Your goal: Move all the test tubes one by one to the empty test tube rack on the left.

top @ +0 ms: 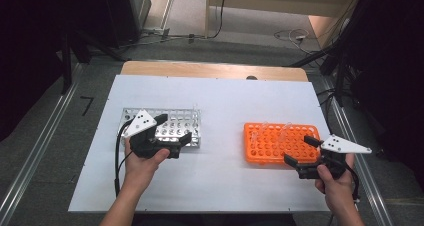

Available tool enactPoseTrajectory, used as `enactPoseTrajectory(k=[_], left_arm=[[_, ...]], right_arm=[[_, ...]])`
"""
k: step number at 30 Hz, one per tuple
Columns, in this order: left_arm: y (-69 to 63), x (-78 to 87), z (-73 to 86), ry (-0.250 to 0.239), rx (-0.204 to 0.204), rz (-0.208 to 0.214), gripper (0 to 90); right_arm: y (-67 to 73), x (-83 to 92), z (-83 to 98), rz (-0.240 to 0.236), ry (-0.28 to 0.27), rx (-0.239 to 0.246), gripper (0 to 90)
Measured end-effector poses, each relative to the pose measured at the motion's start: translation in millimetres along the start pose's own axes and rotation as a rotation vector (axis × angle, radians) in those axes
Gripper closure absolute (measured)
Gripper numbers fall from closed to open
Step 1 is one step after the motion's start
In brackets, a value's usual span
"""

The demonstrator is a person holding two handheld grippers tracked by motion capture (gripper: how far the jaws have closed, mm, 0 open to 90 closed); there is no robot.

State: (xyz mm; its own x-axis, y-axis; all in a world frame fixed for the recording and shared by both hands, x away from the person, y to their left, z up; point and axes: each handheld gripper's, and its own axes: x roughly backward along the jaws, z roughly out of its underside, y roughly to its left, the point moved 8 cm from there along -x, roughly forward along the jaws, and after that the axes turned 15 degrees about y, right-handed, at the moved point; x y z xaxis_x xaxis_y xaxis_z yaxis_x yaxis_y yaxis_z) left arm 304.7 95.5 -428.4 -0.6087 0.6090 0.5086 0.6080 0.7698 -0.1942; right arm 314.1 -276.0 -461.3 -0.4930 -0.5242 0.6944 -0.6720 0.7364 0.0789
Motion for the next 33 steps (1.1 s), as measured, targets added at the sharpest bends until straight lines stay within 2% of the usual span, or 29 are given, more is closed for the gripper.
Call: enactPoseTrajectory(k=[7, 12, 16, 19, 24, 25, 26, 33], left_arm=[[3.8, 13.7, 19.2, -0.004, 0.007, 0.008, 0.0], [8.9, 18.6, 29.0, -0.001, 0.02, -0.001, 0.0], [11.4, 19.4, 32.2, -0.004, 0.033, 0.0, 0.0], [10.7, 18.3, 32.8, -0.002, 0.032, 0.001, 0.0], [9.1, 16.6, 33.6, -0.002, 0.031, 0.008, 0.0], [9.2, 16.4, 34.0, 0.0, 0.032, 0.008, 0.0], [9.3, 16.1, 34.4, 0.001, 0.032, 0.011, 0.0], [9.1, 10.7, 37.4, 0.012, 0.029, 0.014, 0.0]], right_arm=[[-20.3, -1.2, -15.7, 0.026, -0.013, -0.042, 0.0], [-30.9, -4.7, -27.6, 0.049, -0.021, -0.051, 1.9], [-40.7, -10.3, -33.8, 0.045, -0.018, -0.068, 3.3], [-48.7, -12.7, -36.9, 0.033, -0.035, -0.101, 4.4], [-60.5, -18.4, -32.1, 0.024, -0.049, -0.148, 12.7], [-64.9, -20.2, -27.5, 0.004, -0.059, -0.173, 18.4], [-64.9, -20.2, -27.5, 0.004, -0.059, -0.173, 18.4], [-68.4, -36.6, -7.8, -0.001, 0.029, -0.187, 30.7]])
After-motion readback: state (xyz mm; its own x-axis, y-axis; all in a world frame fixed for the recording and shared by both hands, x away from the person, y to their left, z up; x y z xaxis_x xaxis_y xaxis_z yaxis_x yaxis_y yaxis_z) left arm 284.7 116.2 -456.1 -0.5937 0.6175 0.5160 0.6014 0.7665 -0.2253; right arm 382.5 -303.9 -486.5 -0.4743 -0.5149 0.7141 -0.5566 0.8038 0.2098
